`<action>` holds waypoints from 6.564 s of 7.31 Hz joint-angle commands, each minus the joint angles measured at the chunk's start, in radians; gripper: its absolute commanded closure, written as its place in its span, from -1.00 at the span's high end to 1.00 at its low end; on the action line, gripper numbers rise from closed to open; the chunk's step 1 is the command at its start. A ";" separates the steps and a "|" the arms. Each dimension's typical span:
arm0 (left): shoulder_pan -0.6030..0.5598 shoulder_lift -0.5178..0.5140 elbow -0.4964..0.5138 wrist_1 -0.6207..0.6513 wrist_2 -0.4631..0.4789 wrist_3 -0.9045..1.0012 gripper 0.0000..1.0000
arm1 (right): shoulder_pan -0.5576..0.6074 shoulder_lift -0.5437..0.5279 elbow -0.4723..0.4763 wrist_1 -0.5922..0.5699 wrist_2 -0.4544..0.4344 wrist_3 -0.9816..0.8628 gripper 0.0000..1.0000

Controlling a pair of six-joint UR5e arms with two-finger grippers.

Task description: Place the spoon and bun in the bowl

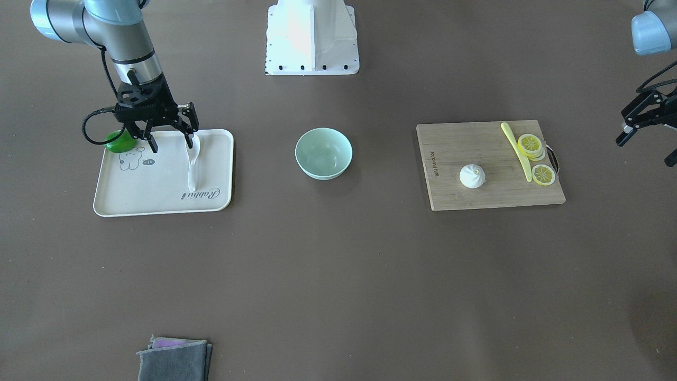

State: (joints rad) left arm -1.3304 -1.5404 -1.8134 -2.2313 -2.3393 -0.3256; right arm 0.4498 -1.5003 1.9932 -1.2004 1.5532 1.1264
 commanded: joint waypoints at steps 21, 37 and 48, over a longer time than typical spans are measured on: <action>0.008 0.011 0.006 -0.028 -0.005 -0.001 0.98 | -0.149 0.810 -0.429 -0.591 -0.275 0.920 0.12; 0.701 -0.118 -0.030 -0.039 0.587 -0.496 -1.00 | 0.489 0.223 -0.019 -0.309 0.505 -0.336 1.00; 0.968 -0.500 -0.010 0.094 0.781 -0.800 0.98 | 0.608 0.120 -0.063 -0.271 0.582 -0.470 1.00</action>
State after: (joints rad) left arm -0.3688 -2.0453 -1.8186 -2.1382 -1.5814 -1.1321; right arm 1.0352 -1.3528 1.9305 -1.4709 2.1331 0.6720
